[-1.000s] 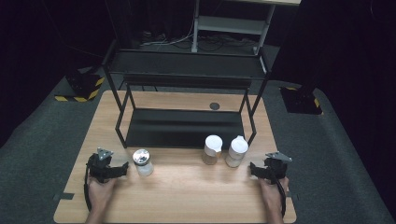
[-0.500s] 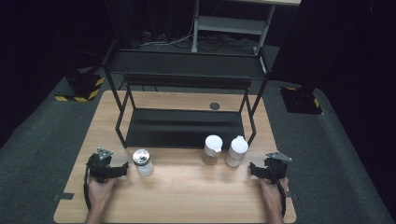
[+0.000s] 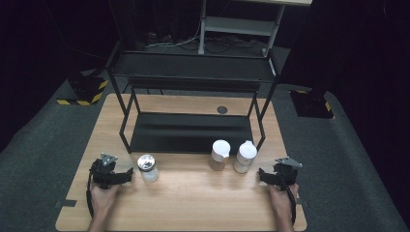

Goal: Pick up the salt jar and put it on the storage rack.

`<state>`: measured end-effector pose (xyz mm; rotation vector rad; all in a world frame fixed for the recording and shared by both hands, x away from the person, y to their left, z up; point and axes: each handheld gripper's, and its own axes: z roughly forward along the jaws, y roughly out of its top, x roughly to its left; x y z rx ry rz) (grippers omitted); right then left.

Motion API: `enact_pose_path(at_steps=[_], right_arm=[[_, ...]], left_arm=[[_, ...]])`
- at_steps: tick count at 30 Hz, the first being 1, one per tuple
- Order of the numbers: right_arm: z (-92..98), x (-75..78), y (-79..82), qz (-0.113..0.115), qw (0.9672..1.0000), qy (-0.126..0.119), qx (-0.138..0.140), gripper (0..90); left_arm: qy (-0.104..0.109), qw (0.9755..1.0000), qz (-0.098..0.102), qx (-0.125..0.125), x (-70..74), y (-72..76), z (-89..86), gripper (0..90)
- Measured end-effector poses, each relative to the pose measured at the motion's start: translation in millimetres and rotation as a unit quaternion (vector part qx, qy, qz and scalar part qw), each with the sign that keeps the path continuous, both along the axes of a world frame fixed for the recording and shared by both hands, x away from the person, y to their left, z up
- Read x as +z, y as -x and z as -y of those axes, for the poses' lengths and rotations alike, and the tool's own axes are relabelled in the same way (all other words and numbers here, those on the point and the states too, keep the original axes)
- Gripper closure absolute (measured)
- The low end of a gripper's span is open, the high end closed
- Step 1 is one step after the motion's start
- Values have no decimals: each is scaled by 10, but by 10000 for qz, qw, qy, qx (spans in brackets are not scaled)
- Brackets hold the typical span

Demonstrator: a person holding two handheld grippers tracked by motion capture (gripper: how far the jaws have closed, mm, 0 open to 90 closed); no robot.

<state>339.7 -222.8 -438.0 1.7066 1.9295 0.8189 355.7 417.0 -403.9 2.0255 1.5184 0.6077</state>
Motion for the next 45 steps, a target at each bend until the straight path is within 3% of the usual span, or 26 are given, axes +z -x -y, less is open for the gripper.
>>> enact_pose_path(at_steps=[16,37,45], right_arm=[[-4,0,1,1,10000,5,-11,58],[-5,0,2,4,10000,7,-17,60],[-5,0,2,5,10000,6,-19,60]], left_arm=[[73,10000,38,14,22,32,-71,35],[-102,9998,73,-153,125,148,-31,19],[128,9997,11,-214,138,187,-82,17]])
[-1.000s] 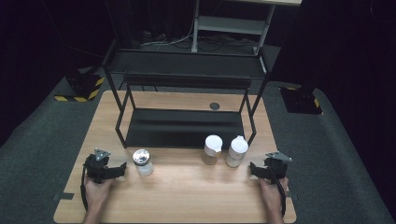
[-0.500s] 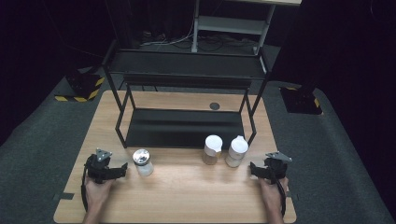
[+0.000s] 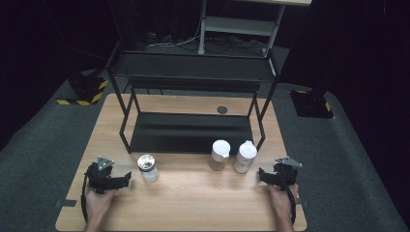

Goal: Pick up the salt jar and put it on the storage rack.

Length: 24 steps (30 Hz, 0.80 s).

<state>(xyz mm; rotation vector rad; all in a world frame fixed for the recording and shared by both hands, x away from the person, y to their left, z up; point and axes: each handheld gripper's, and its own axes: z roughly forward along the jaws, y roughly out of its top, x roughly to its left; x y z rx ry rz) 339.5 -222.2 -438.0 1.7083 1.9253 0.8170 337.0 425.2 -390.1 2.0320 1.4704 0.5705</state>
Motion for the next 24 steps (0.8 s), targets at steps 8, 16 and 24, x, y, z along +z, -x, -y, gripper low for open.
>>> enact_pose_path(at_steps=[8,16,24], right_arm=[[-1,0,0,1,10000,2,0,61],[-1,0,1,1,10000,2,1,61],[0,-4,2,17,10000,23,14,61]], left_arm=[[-41,9999,-87,-97,9,52,9,17],[-270,9993,-106,-251,8,149,112,19],[-212,9984,-84,-508,11,209,183,20]])
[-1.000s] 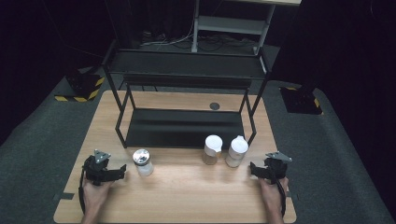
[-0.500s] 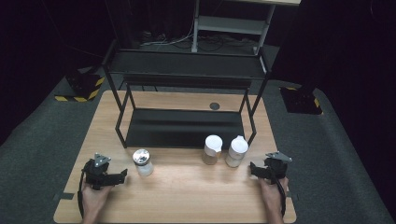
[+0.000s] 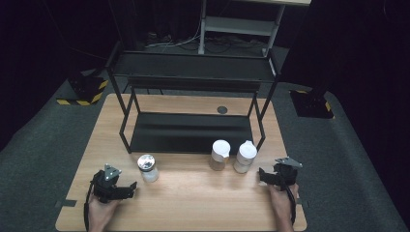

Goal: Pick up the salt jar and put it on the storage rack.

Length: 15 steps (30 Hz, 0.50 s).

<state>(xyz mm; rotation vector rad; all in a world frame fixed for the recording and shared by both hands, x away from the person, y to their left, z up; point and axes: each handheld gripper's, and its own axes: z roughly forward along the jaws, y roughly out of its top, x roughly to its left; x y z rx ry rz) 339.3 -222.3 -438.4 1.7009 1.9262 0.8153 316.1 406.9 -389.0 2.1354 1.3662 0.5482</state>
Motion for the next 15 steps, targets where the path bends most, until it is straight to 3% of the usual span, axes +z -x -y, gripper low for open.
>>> enact_pose_path(at_steps=[15], right_arm=[[-1,0,1,2,10000,1,0,62]], left_arm=[[75,9995,8,-316,4,26,107,22]])
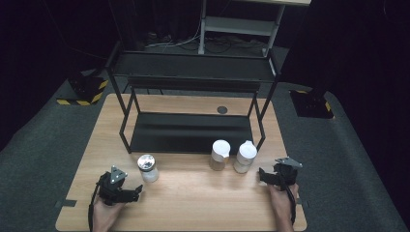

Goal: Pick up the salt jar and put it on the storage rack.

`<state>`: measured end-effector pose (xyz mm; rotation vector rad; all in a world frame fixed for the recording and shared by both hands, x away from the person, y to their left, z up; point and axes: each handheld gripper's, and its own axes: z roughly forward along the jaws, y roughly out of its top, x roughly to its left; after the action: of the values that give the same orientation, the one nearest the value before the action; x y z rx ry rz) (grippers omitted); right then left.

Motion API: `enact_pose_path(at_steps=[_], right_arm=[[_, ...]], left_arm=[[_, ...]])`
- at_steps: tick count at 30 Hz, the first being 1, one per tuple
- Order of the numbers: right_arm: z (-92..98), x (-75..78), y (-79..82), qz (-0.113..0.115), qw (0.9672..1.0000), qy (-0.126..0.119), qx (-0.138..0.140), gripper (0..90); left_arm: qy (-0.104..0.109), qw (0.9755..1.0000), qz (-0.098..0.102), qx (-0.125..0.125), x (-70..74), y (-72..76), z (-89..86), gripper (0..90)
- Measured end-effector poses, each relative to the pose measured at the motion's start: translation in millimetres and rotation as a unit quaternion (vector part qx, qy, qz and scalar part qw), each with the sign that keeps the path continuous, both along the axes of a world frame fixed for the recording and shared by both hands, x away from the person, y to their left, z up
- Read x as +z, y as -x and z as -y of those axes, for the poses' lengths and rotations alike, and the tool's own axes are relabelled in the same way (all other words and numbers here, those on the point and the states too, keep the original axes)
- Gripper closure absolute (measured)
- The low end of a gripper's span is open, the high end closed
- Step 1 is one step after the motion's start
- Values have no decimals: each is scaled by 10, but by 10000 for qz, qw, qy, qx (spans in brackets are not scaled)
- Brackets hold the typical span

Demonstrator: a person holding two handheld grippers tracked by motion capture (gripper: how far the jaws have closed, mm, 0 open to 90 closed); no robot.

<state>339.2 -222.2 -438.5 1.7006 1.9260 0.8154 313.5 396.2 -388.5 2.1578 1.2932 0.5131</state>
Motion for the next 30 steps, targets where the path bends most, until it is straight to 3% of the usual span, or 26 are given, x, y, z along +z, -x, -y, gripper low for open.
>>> enact_pose_path(at_steps=[8,30], right_arm=[[0,1,0,-3,10000,2,0,62],[1,1,-1,-4,10000,0,1,62]], left_arm=[[62,9999,12,-137,-1,-47,87,23],[183,9996,80,-212,-41,-157,246,31]])
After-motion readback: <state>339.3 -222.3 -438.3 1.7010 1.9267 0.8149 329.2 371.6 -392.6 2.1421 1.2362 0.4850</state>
